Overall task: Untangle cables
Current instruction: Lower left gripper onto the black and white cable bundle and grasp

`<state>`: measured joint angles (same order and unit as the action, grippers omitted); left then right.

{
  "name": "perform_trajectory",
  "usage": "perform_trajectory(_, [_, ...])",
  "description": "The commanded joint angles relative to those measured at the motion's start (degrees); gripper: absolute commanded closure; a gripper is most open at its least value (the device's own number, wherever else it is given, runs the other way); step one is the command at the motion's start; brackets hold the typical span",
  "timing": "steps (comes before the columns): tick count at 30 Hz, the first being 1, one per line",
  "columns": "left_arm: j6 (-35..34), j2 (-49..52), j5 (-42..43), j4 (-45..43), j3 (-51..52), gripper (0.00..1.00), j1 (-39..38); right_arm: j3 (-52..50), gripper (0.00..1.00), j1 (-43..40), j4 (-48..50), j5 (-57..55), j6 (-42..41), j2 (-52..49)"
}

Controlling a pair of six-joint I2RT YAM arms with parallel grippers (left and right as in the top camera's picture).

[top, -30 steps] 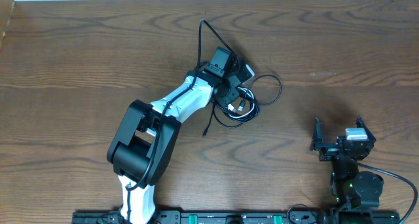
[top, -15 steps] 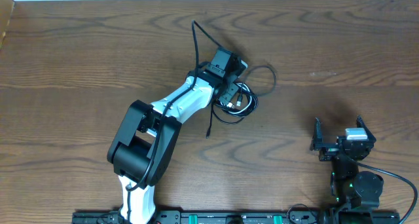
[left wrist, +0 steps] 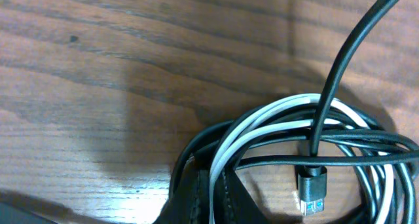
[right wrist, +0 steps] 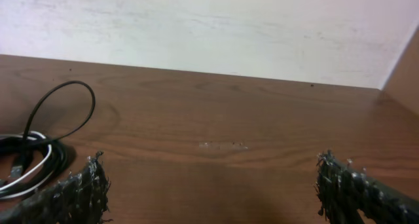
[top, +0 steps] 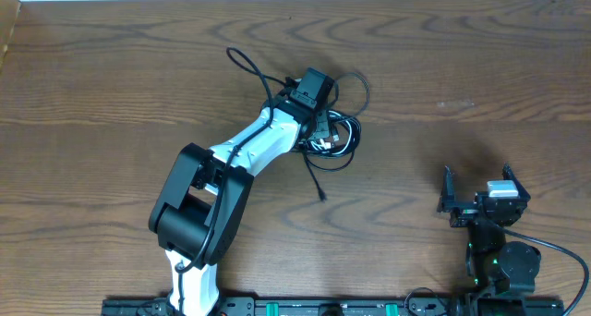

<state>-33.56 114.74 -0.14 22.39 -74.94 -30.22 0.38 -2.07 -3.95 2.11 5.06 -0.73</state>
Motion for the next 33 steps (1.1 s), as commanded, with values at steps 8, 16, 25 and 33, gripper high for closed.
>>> perform_trajectory(8, [-4.4,-0.3,-1.0,-0.2,0.2,0.26,0.3,-0.1,0.01,-0.2,-0.2,-0.1,0.6,0.3])
perform_trajectory(16, [-0.7,-0.3,-1.0,-0.2,0.2,0.17,0.3,-0.1,0.01,-0.2,-0.2,-0.1,0.6,0.3])
perform_trajectory(25, [-5.1,-0.3,-0.9,-0.2,0.2,0.92,0.3,-0.1,0.01,-0.2,-0.2,-0.1,0.6,0.3])
perform_trajectory(33, [-26.9,-1.9,4.0,-0.2,0.0,0.92,0.3,-0.1,0.01,-0.2,-0.2,-0.1,0.6,0.3])
